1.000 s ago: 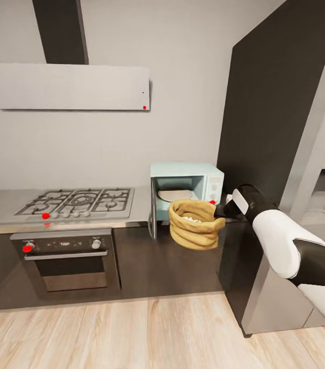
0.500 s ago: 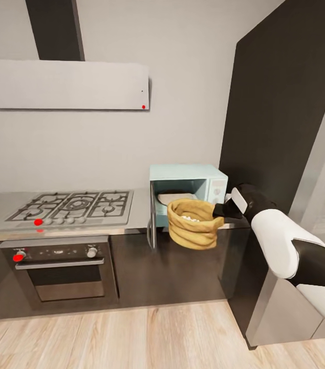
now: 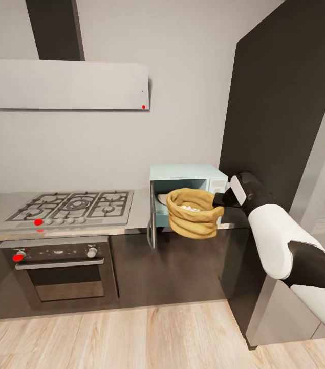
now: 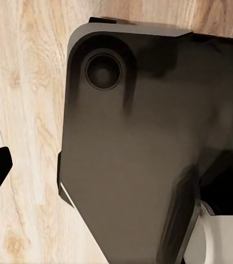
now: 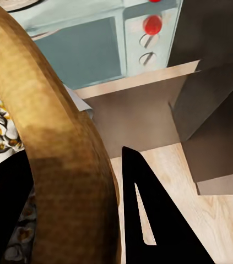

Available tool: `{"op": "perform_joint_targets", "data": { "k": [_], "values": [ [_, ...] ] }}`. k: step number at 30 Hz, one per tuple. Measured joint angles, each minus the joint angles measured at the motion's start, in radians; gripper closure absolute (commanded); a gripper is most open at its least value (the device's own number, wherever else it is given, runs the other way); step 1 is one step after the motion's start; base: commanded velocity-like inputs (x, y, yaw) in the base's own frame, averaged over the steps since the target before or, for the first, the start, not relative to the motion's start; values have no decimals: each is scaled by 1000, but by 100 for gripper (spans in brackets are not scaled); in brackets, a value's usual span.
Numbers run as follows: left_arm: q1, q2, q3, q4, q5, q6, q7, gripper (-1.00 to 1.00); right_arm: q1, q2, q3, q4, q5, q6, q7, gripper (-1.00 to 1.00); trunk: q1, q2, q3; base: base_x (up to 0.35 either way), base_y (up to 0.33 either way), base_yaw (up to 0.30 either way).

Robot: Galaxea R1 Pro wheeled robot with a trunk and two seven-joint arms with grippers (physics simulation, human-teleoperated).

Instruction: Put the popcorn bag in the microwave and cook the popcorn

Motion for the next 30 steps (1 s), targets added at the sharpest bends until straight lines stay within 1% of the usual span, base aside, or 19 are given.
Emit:
{"op": "perform_joint_targets", "data": {
  "k": [21, 24, 30],
  "values": [
    [0, 0, 1, 0, 0, 0, 0, -100, 0, 2, -7, -1, -8, 0, 1, 100, 0, 0, 0, 0, 0, 0],
    [0, 1, 0, 0, 0, 1, -1, -100, 0, 2, -8, -1, -8, 0, 1, 100, 0, 0, 0, 159, 0, 0],
    [0, 0, 0, 0, 0, 1, -1, -100, 0, 4, -8, -1, -8, 0, 1, 100, 0, 0, 0, 268, 0, 0]
  ]
}}
